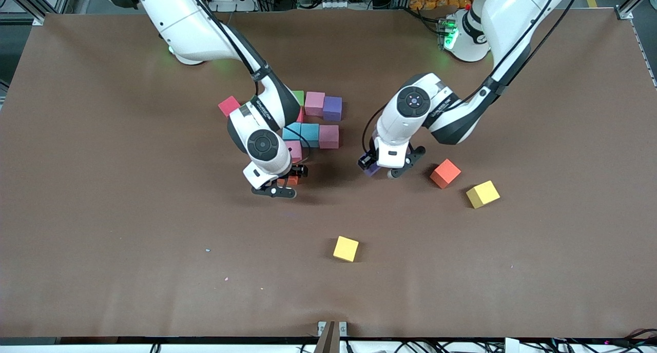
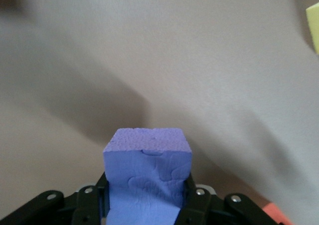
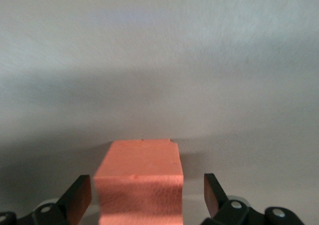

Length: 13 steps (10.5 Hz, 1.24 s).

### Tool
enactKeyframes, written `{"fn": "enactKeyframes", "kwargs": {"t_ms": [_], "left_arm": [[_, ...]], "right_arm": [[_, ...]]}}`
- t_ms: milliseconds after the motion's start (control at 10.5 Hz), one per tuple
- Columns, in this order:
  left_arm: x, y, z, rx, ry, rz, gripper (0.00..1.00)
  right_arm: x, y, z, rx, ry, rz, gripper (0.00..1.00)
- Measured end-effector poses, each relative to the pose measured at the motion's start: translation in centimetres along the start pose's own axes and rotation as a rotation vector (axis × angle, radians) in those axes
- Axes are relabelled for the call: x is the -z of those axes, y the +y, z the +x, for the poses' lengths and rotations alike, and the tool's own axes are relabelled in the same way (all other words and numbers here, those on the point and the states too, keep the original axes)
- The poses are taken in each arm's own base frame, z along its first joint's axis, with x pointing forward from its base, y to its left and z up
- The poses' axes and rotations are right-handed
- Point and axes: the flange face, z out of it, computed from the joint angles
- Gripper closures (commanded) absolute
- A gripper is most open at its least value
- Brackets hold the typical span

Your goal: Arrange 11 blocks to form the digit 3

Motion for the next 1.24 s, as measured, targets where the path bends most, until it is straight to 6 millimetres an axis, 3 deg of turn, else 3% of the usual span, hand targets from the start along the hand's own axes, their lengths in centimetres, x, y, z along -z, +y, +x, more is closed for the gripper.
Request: {"fn": "enactKeyframes", "kwargs": {"t_ms": [286,572,762,953,1239], "left_arm": [[0.4,2.6,-1.3,0.159,-0.019,0.014,0.96],[-0.8,4.9,-2.4,0.279,-0.041,0.009,0.96],[-1.8,6.5,-2.9,0.391,-0.028,-0.004,0.96],[-2.6,8.3,-3.7,0.489,-0.024,-0.006,0.96],[-3.2,10.1,-4.9,0.556,-0.021,0.007,0.96]], "right_arm": [[7.7,1.3,1.4,-0.027,0.065,0.053,0.0],[13.4,5.9,4.9,-0.104,0.119,0.09,0.0],[15.6,11.5,8.8,-0.06,0.176,0.075,0.0],[18.2,18.5,11.7,0.034,0.196,0.031,0.0],[25.0,26.0,12.0,0.154,0.233,0.011,0.0]]}}
